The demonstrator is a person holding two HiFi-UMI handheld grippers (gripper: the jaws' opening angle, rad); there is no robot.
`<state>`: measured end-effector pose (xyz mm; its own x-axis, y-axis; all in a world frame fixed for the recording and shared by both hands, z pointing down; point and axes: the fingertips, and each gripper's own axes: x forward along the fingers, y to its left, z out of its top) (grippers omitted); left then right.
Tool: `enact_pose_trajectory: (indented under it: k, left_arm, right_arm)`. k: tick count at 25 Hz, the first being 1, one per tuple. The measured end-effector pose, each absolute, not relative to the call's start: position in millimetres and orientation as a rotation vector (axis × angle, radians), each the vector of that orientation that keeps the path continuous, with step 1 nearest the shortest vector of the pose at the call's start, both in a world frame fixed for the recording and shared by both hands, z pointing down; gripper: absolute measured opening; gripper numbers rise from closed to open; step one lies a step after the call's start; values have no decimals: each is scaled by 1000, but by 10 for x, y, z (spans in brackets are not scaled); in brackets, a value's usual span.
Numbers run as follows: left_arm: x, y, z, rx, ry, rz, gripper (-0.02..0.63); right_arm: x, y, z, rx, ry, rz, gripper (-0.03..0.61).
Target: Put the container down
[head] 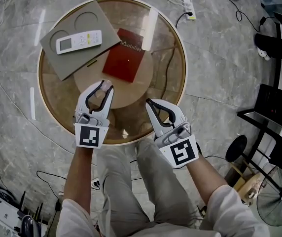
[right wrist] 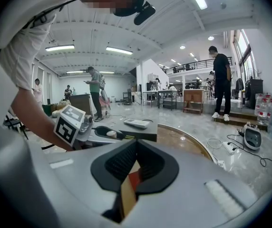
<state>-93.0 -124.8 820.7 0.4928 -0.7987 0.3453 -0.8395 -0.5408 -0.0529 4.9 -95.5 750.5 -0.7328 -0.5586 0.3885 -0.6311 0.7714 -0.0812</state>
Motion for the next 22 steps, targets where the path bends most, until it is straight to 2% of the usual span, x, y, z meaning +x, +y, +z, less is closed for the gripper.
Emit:
enact_pose_trajectory:
  k: [5, 8, 17, 22]
  left_arm:
    - [-920, -1250, 8198, 2616, -1428, 488, 129]
    - [-883, -1210, 8202, 2629, -1404, 483, 226]
    - [-1027, -1132, 7988, 2625, -1441, 459, 236]
    - [-1191, -1013, 7627, 2581, -1499, 420, 156]
  right_arm:
    - [45, -946, 7478, 914, -2630, 292, 2]
    - [33, -920, 7465, 914, -2634, 286, 2]
    - [-57, -870, 7270, 917, -2653, 266, 2]
    - [-85, -864, 6983, 911, -2668, 258, 2]
